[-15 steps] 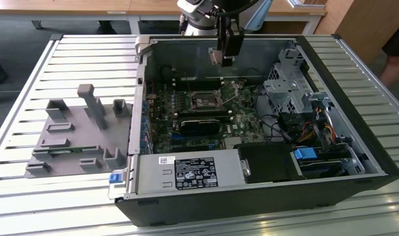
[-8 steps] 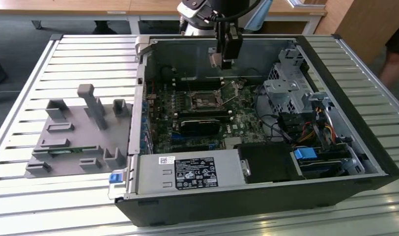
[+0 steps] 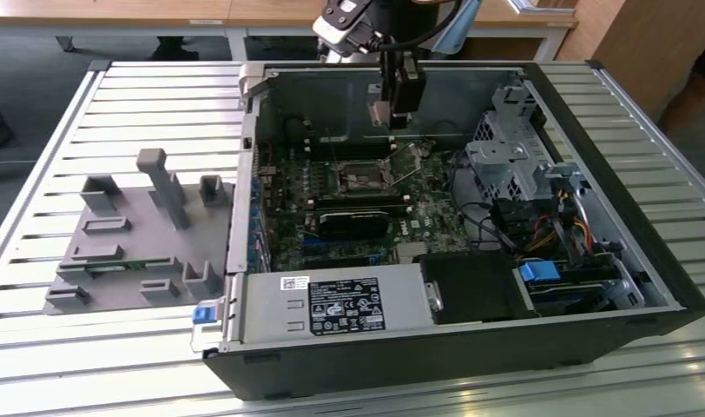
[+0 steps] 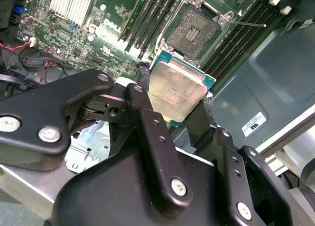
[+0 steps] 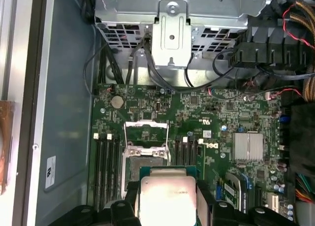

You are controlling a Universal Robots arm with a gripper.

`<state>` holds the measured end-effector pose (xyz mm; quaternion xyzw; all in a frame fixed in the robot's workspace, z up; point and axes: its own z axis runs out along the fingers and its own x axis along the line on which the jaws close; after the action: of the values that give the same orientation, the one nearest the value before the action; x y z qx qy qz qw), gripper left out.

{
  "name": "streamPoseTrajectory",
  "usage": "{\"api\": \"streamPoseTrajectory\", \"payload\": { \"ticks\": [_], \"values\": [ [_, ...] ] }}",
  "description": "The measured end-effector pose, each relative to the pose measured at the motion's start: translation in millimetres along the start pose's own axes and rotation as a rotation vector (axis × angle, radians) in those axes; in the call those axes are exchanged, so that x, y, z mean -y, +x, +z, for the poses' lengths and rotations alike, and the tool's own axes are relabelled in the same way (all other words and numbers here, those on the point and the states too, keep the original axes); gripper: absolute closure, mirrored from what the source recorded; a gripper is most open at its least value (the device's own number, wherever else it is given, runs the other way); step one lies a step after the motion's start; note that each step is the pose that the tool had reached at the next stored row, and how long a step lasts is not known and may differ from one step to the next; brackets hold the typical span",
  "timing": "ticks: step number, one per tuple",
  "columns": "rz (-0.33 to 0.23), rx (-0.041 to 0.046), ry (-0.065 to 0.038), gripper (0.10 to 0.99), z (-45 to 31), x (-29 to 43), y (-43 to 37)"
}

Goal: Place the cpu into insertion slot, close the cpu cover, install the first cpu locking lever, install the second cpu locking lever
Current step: 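Place the cpu into insertion slot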

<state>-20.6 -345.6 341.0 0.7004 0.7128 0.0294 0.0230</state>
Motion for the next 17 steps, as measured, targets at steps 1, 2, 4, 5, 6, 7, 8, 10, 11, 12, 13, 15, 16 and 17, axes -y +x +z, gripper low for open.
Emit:
{"api": "streamPoseTrajectory", "payload": {
  "ticks": [1, 2, 4, 5, 6, 7, 8, 10, 11, 12, 13, 15, 16, 17],
  "values": [
    [0.000, 0.0000, 0.000, 0.545, 1.6, 0.1, 0.2],
    [0.000, 0.0000, 0.000, 0.545, 3.0, 0.2, 0.3],
    [0.000, 0.0000, 0.000, 0.545, 5.5, 0.4, 0.5],
    [0.000, 0.0001, 0.001, 0.545, 6.7, 0.5, 0.8],
    [0.000, 0.0000, 0.001, 0.545, 7.8, 0.6, 0.9],
    [0.000, -0.0001, 0.001, 0.545, 8.7, 0.6, 0.9],
    [0.000, -0.0001, 0.001, 0.545, 9.6, 0.7, 0.9],
    [0.000, -0.0001, 0.001, 0.545, 11.2, 0.8, 0.9],
    [0.000, -0.0001, 0.001, 0.545, 12.0, 0.9, 0.9],
    [0.000, -0.0001, 0.001, 0.545, 12.9, 1.0, 0.9],
    [0.000, -0.0001, 0.001, 0.545, 13.8, 1.0, 0.9],
    [0.000, 0.0007, 0.002, 0.545, 15.2, 1.1, 0.9],
    [0.000, 0.0045, 0.003, 0.545, 15.5, 1.1, 0.9],
    [0.000, 0.0095, 0.003, 0.545, 16.0, 1.1, 0.9]
  ]
}}
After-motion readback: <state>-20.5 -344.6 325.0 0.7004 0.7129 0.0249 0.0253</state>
